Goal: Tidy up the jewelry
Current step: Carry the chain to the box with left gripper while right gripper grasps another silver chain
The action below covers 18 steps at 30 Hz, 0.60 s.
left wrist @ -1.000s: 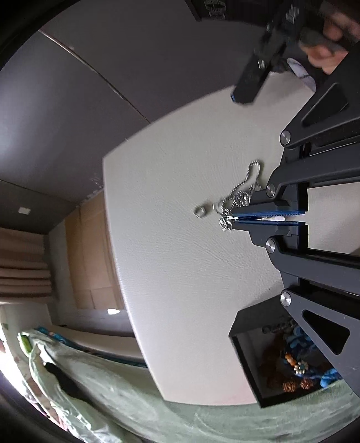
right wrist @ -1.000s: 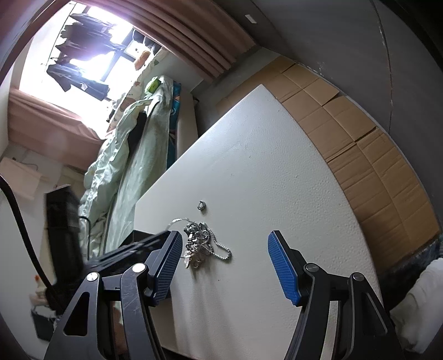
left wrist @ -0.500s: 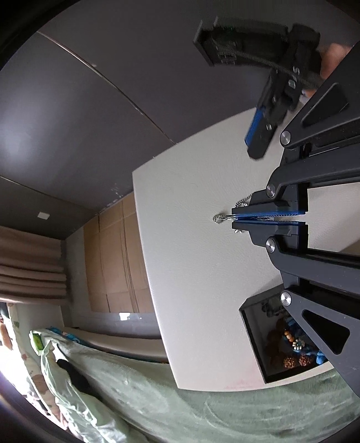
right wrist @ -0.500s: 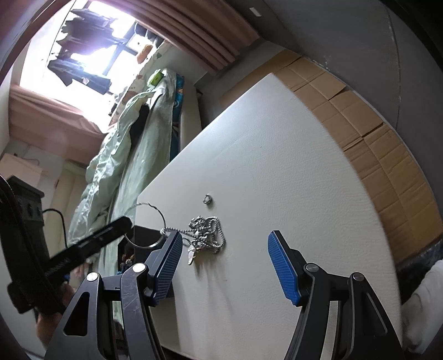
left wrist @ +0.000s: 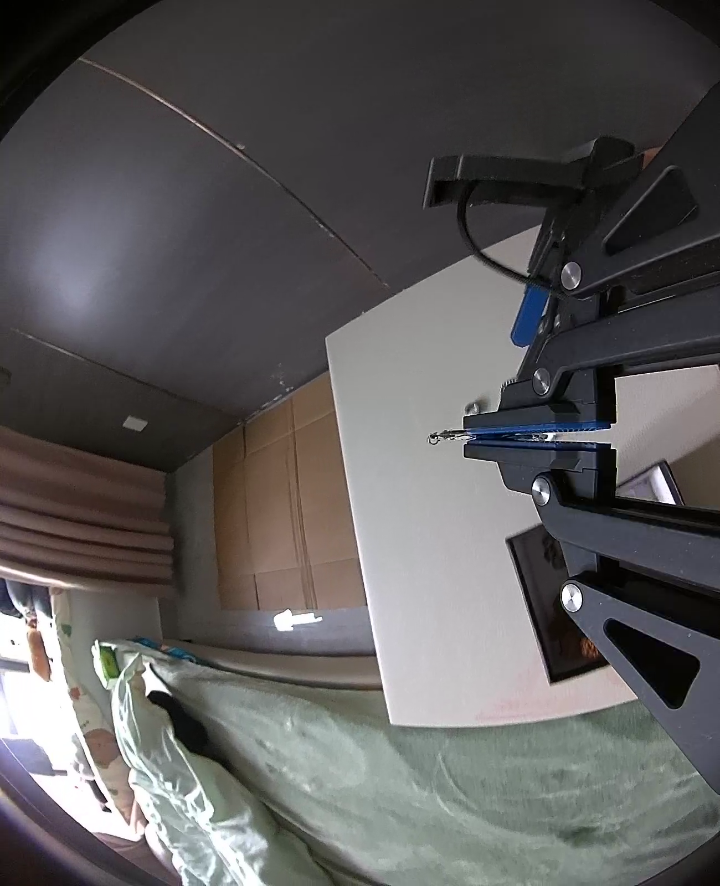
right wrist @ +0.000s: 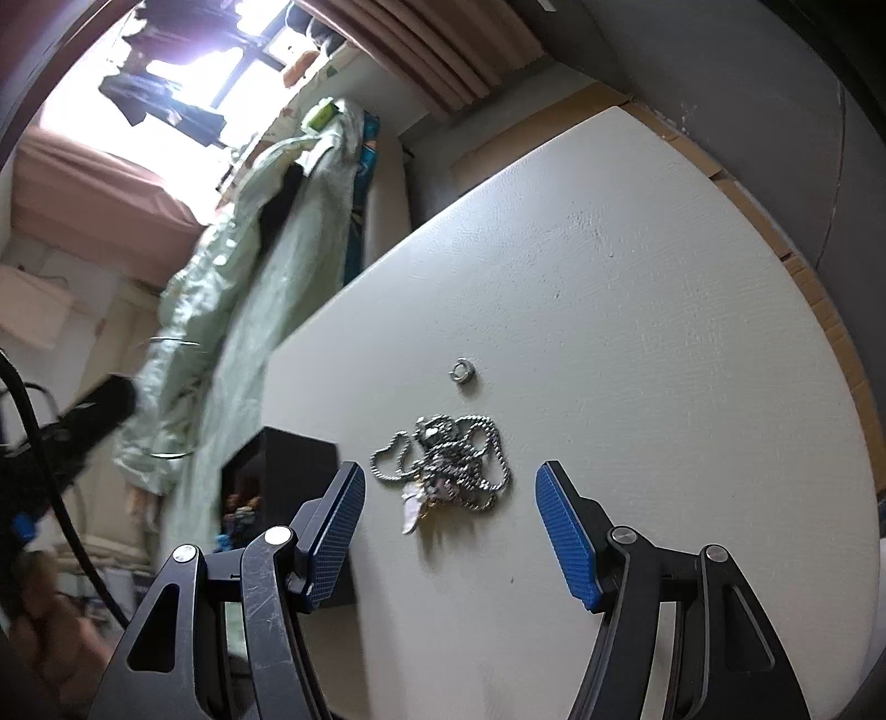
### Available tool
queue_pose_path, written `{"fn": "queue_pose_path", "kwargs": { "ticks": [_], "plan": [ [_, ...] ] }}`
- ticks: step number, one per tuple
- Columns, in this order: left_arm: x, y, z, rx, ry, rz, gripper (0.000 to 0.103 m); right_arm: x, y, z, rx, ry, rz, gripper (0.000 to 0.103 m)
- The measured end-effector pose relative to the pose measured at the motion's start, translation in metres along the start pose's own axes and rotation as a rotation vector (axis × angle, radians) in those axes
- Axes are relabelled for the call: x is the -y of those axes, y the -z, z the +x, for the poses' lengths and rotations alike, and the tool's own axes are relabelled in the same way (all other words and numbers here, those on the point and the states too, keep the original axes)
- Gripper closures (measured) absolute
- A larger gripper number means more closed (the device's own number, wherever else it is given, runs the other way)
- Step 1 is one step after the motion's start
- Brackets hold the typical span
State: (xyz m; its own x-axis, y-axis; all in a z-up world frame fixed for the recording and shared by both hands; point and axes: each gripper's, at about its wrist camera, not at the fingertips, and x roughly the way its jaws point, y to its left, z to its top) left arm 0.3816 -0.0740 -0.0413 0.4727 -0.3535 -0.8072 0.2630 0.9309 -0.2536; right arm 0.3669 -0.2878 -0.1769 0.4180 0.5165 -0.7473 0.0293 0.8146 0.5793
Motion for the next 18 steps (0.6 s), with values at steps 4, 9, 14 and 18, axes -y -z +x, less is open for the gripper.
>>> {"fn": "queue_pose_path", "kwargs": {
  "ticks": [4,9,14,18],
  "plan": [
    [-0.015,0.003,-0.005,0.008,-0.004,-0.024,0.102,-0.012,-0.005,0.011,-0.017,0.032,-0.032,0.038],
    [-0.029,0.008,-0.013,0.01,-0.01,-0.053,0.102,-0.034,-0.001,0.027,-0.046,0.137,-0.12,0.042],
    [-0.037,0.018,-0.027,0.019,-0.029,-0.071,0.102,-0.047,0.0,0.033,-0.034,0.259,-0.216,0.062],
    [-0.045,0.027,-0.035,0.022,-0.033,-0.105,0.102,-0.043,0.002,0.031,-0.04,0.23,-0.224,0.087]
  ]
}}
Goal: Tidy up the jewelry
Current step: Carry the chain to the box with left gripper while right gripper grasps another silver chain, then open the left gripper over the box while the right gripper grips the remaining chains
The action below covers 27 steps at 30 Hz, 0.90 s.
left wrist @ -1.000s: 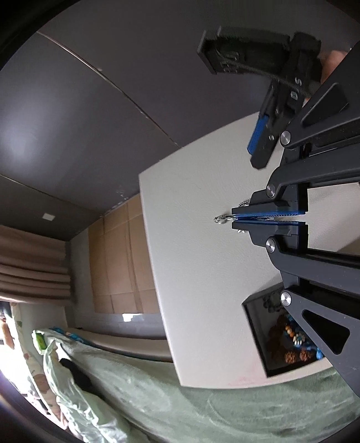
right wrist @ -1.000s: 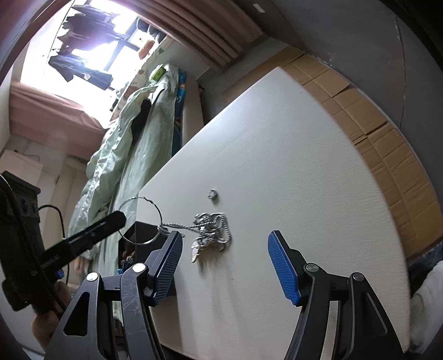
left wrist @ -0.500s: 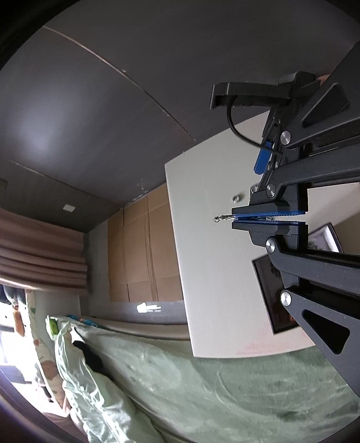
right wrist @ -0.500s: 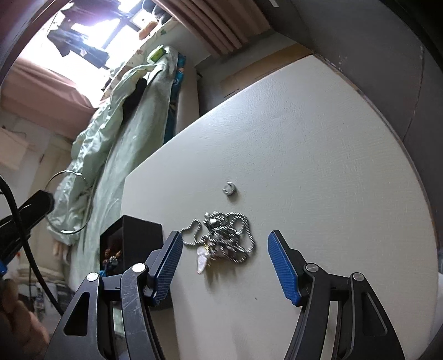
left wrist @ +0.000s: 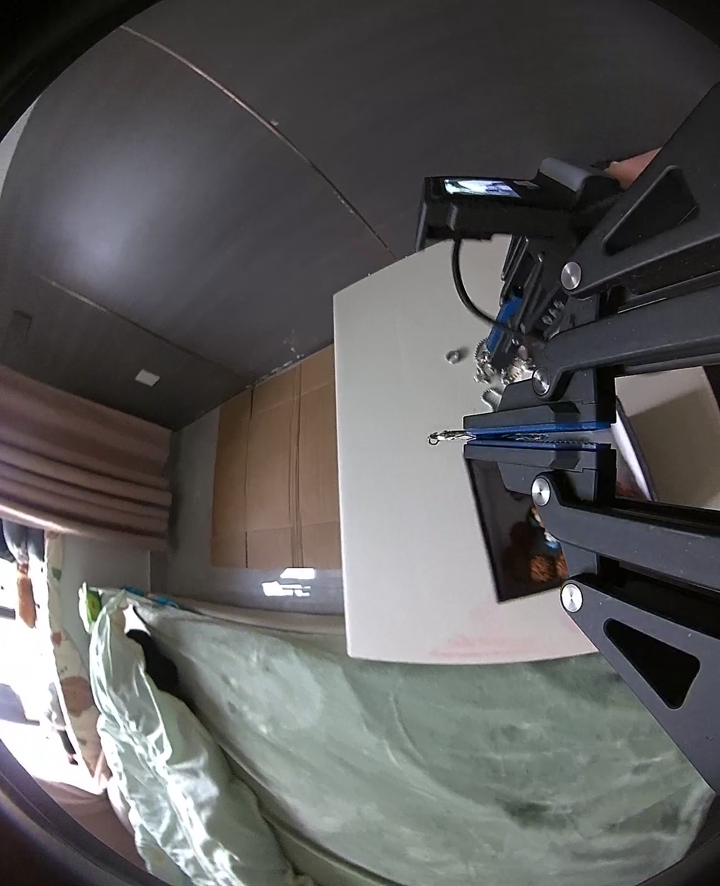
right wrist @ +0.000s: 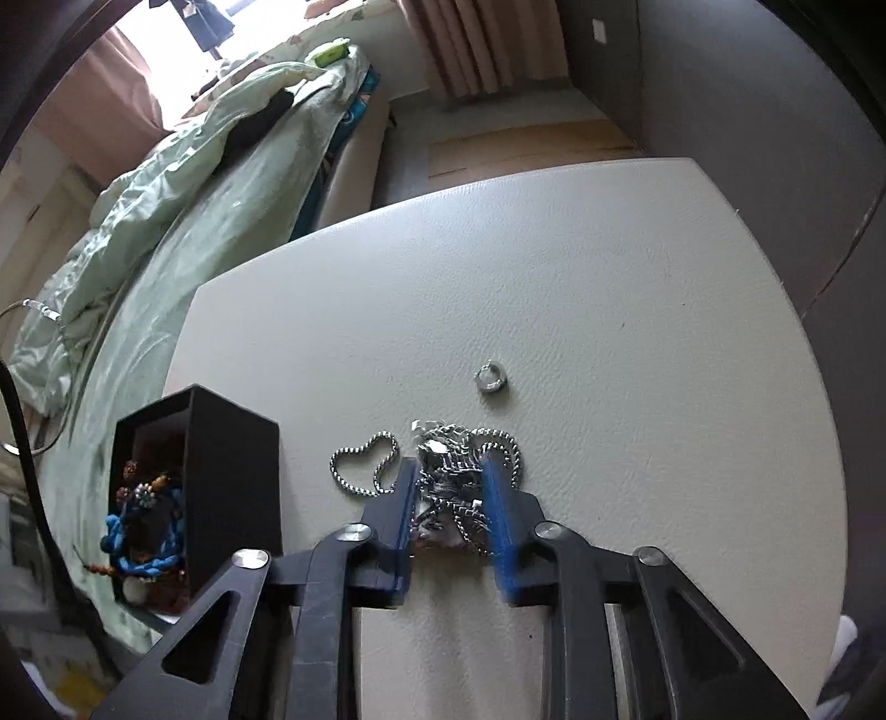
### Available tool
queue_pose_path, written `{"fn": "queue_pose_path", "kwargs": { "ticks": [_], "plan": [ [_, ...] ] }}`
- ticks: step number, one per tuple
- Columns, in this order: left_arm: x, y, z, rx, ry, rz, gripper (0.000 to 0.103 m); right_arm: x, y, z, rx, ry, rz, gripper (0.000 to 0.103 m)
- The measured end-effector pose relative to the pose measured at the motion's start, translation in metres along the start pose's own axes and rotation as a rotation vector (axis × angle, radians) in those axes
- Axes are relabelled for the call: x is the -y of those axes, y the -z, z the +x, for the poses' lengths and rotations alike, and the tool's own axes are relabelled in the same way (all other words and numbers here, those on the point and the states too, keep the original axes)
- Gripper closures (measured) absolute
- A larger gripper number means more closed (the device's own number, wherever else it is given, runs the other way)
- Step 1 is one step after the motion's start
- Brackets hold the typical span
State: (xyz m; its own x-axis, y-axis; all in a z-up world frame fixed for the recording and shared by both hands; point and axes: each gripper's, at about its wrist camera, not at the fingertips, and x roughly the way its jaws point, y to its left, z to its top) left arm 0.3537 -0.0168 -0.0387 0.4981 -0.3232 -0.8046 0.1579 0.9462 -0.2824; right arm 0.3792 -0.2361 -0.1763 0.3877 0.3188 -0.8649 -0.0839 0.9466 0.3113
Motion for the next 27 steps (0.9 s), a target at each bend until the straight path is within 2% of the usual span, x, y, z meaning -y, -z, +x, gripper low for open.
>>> {"fn": "queue_pose_path", "kwargs": {
  "ticks": [1,2,11,18,24,27],
  "plan": [
    [-0.003,0.003,-0.003,0.003,-0.002,-0.009,0.102,0.002,0.001,-0.002,0.002,-0.031,0.007,0.09],
    [-0.006,0.006,-0.005,0.005,-0.005,-0.017,0.102,0.003,0.002,-0.003,0.001,-0.054,0.013,0.1],
    [-0.03,0.025,-0.005,-0.007,-0.003,-0.079,0.102,0.004,0.007,-0.049,0.084,-0.126,0.026,0.1],
    [-0.033,0.03,0.009,-0.035,0.012,-0.096,0.102,-0.022,-0.004,-0.108,0.181,-0.137,-0.05,0.1],
    [-0.038,0.033,0.027,-0.071,0.015,-0.103,0.101,-0.044,-0.021,-0.14,0.249,-0.162,-0.092,0.1],
    [-0.045,0.03,0.04,-0.114,0.031,-0.129,0.101,-0.057,-0.027,-0.153,0.278,-0.181,-0.116,0.1]
  ]
}}
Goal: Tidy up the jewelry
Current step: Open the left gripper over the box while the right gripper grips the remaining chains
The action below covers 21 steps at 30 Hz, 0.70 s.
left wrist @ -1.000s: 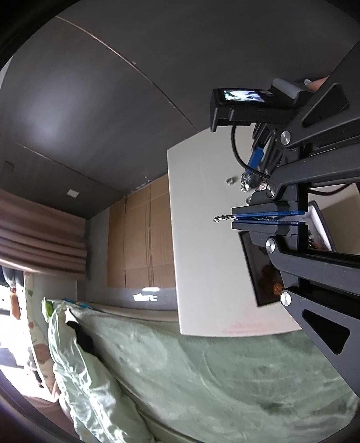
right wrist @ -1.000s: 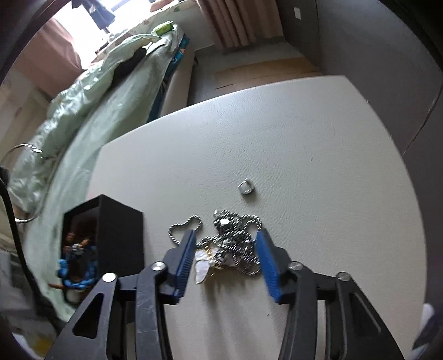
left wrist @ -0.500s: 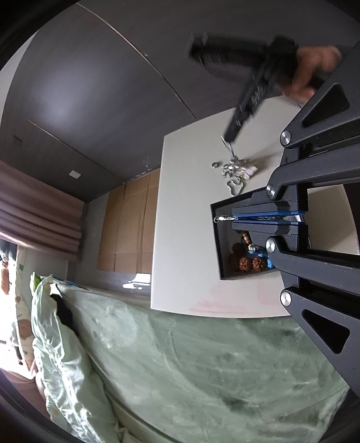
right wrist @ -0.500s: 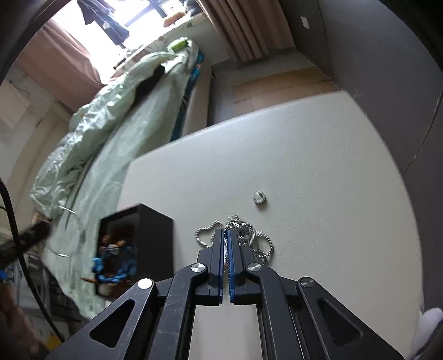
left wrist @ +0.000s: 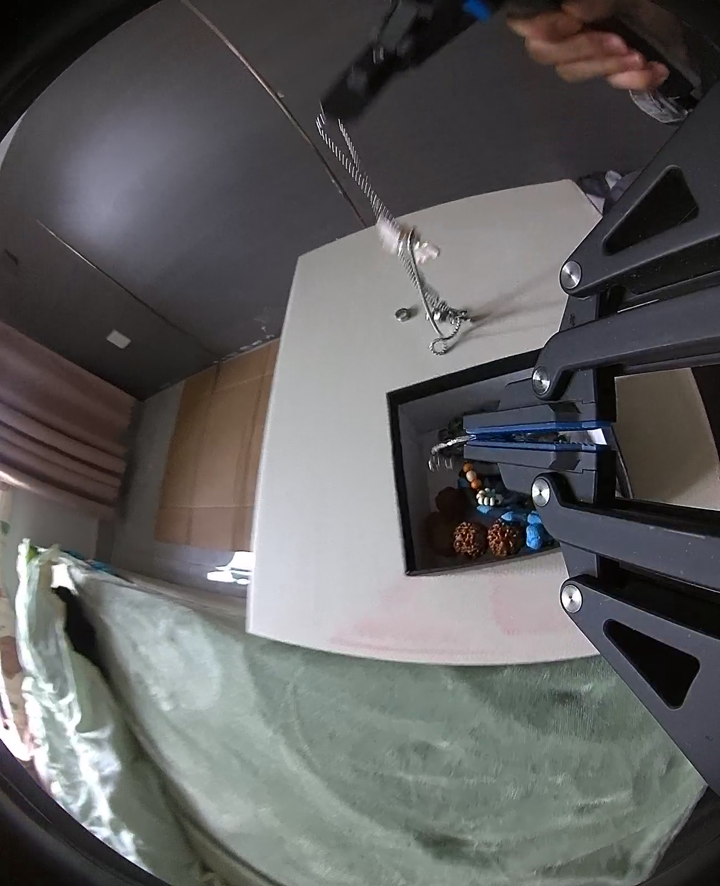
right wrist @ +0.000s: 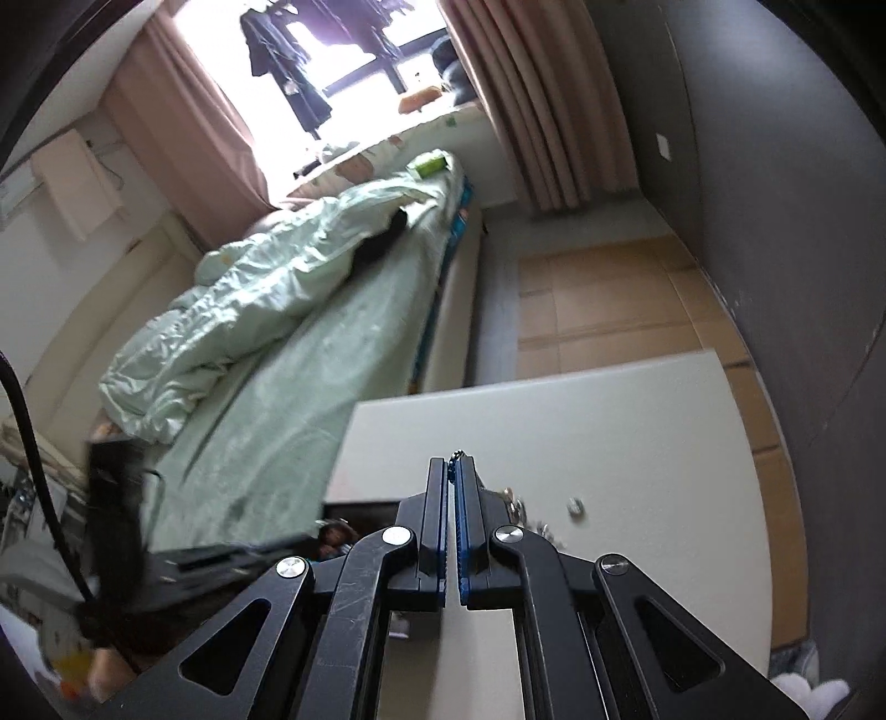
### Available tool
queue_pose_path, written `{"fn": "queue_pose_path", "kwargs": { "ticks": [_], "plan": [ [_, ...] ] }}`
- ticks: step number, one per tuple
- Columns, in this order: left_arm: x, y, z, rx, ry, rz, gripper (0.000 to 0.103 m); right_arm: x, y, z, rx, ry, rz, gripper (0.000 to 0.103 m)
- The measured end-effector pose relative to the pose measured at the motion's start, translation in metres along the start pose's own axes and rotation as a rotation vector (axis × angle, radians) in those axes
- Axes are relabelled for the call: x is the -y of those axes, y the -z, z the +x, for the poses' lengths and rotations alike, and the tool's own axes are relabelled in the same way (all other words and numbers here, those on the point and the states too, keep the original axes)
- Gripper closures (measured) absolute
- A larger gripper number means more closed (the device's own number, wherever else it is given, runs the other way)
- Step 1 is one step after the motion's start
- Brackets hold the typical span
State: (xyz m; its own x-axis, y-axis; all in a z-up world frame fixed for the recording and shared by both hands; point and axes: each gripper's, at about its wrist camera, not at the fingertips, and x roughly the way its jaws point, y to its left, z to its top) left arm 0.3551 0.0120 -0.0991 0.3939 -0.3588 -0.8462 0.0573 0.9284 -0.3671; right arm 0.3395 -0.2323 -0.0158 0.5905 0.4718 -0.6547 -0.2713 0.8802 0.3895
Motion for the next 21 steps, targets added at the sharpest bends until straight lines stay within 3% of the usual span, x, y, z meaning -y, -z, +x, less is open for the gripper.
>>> {"fn": "queue_pose_path", "kwargs": {
  "ticks": [4,6,8,10,13,18,19,21],
  "plan": [
    [-0.008,-0.002,0.008,-0.036,0.017,-0.028,0.097,-0.014,-0.009,-0.009,0.029,-0.025,-0.029,0.102],
    [-0.011,-0.002,0.006,-0.031,0.021,-0.039,0.082,-0.018,-0.014,-0.015,0.045,-0.035,-0.038,0.102],
    [-0.014,-0.002,0.001,-0.008,0.027,-0.053,0.05,-0.024,-0.019,-0.023,0.065,-0.045,-0.051,0.102],
    [-0.015,-0.001,-0.008,0.029,0.031,-0.059,0.04,-0.028,-0.022,-0.028,0.081,-0.057,-0.059,0.102],
    [-0.016,-0.001,-0.019,0.051,0.043,-0.068,0.04,-0.037,-0.024,-0.035,0.1,-0.058,-0.088,0.102],
    [-0.014,0.004,-0.034,0.075,0.052,-0.06,0.039,-0.023,-0.013,-0.012,0.012,-0.026,-0.06,0.099],
    [-0.014,0.006,-0.037,0.081,0.05,-0.059,0.038,-0.017,-0.009,-0.003,-0.018,-0.007,-0.047,0.094],
    [-0.017,0.007,-0.04,0.088,0.045,-0.06,0.038,0.001,0.004,0.021,-0.103,0.019,0.001,0.044]
  ]
}}
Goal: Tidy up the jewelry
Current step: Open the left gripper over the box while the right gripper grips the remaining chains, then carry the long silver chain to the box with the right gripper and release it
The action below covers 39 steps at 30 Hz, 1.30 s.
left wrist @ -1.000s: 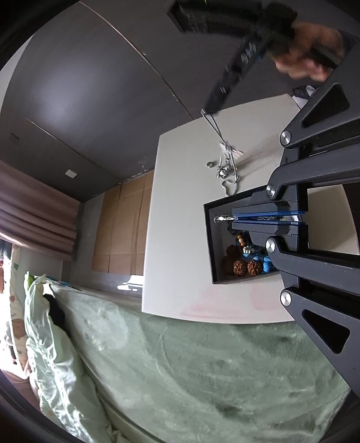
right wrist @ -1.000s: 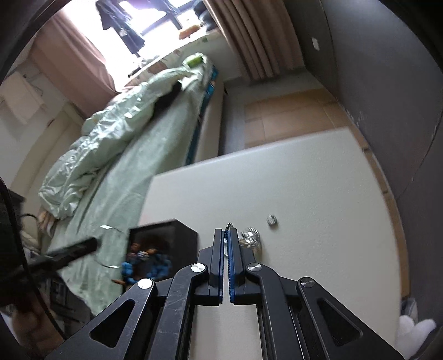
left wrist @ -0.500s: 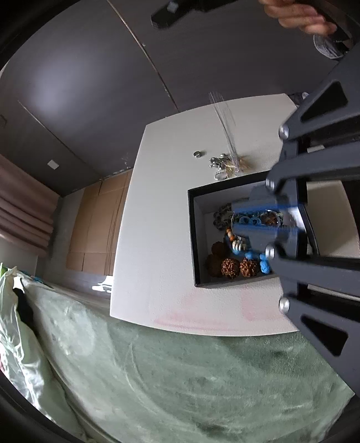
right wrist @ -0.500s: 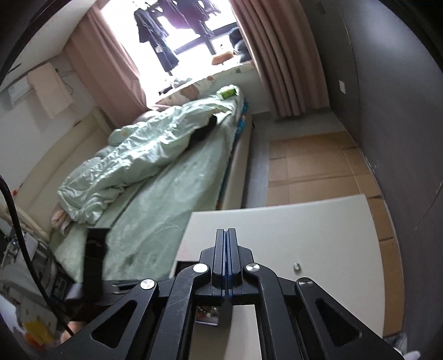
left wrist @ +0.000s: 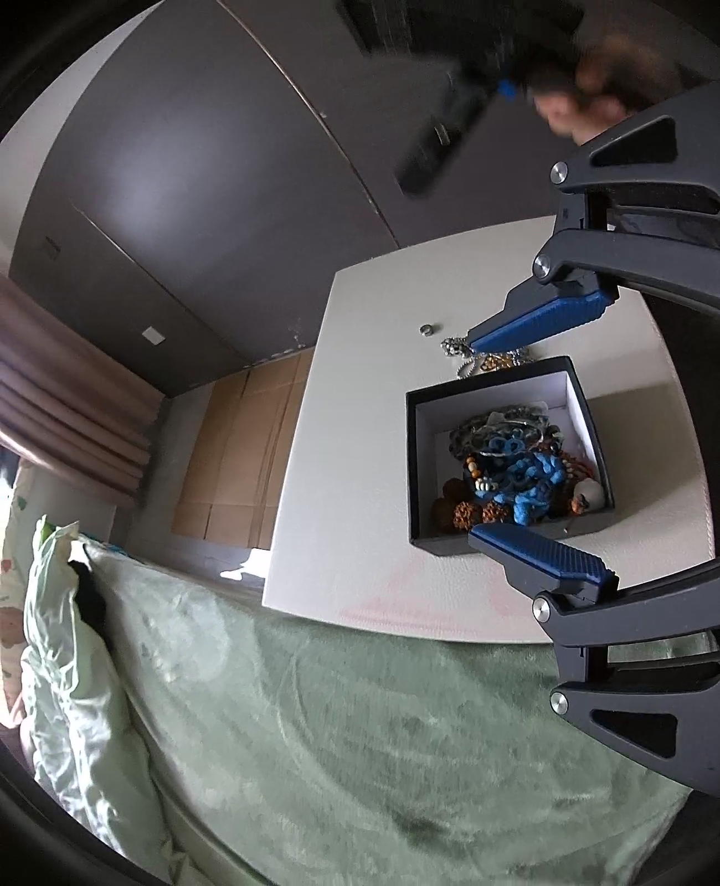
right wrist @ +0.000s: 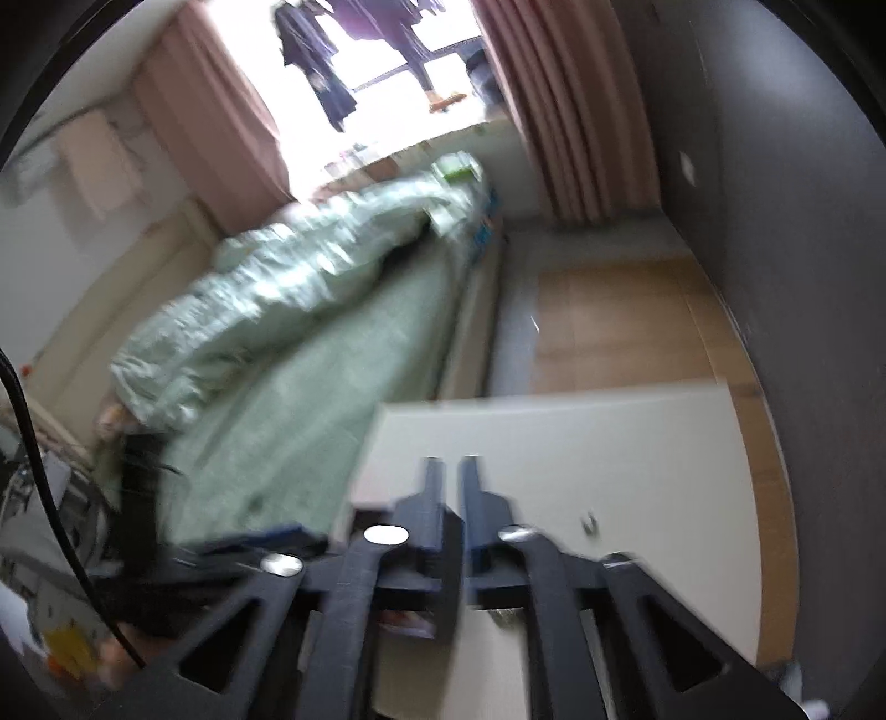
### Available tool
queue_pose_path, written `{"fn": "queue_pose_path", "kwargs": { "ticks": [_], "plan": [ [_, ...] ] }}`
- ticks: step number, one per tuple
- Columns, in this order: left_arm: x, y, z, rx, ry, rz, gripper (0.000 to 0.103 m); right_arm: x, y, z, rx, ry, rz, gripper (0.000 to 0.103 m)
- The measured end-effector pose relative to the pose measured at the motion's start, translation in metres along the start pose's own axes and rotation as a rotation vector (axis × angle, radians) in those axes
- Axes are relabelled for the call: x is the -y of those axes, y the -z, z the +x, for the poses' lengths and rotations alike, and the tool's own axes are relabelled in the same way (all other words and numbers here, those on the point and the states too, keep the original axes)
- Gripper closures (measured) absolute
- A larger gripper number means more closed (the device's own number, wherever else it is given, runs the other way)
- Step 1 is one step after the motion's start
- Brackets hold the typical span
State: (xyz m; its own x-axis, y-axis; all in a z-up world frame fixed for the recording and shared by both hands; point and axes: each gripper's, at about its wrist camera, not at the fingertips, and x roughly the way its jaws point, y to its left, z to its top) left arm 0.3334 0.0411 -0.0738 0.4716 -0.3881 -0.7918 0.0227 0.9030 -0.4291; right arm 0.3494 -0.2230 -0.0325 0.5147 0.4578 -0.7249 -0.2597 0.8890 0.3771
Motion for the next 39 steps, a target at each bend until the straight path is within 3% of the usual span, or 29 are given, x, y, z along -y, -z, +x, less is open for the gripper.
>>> {"fn": "queue_pose_path", "kwargs": {
  "ticks": [1,6,17,19,20,21,22,25,28,29,39],
  "plan": [
    [-0.001,0.0,-0.002,0.005,-0.001,-0.001,0.038,0.007,0.004,0.009,-0.021,-0.001,0.019,0.039],
    [-0.005,0.005,-0.009,0.025,-0.007,-0.009,0.038,0.036,0.024,0.06,-0.146,0.025,0.09,0.039],
    [-0.037,0.011,-0.034,0.076,-0.062,-0.092,0.038,0.032,0.044,0.142,-0.33,0.153,-0.011,0.04],
    [-0.041,0.011,-0.037,0.086,-0.067,-0.109,0.038,0.027,0.049,0.146,-0.326,0.212,-0.065,0.051],
    [-0.043,0.012,-0.038,0.09,-0.066,-0.117,0.038,0.024,0.05,0.146,-0.314,0.241,-0.089,0.061],
    [-0.044,0.012,-0.038,0.092,-0.064,-0.122,0.038,0.023,0.051,0.147,-0.315,0.255,-0.102,0.084],
    [-0.044,0.012,-0.038,0.093,-0.062,-0.126,0.038,0.024,0.051,0.146,-0.309,0.267,-0.115,0.088],
    [-0.041,0.013,-0.036,0.092,-0.053,-0.119,0.038,0.028,0.052,0.141,-0.312,0.224,-0.109,0.09],
    [-0.036,0.014,-0.03,0.085,-0.045,-0.115,0.038,0.03,0.051,0.119,-0.256,0.165,-0.084,0.091],
    [-0.035,0.015,-0.029,0.082,-0.041,-0.114,0.038,0.03,0.049,0.11,-0.237,0.145,-0.074,0.1],
    [-0.015,0.012,-0.026,0.088,-0.018,-0.086,0.038,-0.006,0.015,0.023,-0.043,0.085,-0.152,0.1]
  ]
}}
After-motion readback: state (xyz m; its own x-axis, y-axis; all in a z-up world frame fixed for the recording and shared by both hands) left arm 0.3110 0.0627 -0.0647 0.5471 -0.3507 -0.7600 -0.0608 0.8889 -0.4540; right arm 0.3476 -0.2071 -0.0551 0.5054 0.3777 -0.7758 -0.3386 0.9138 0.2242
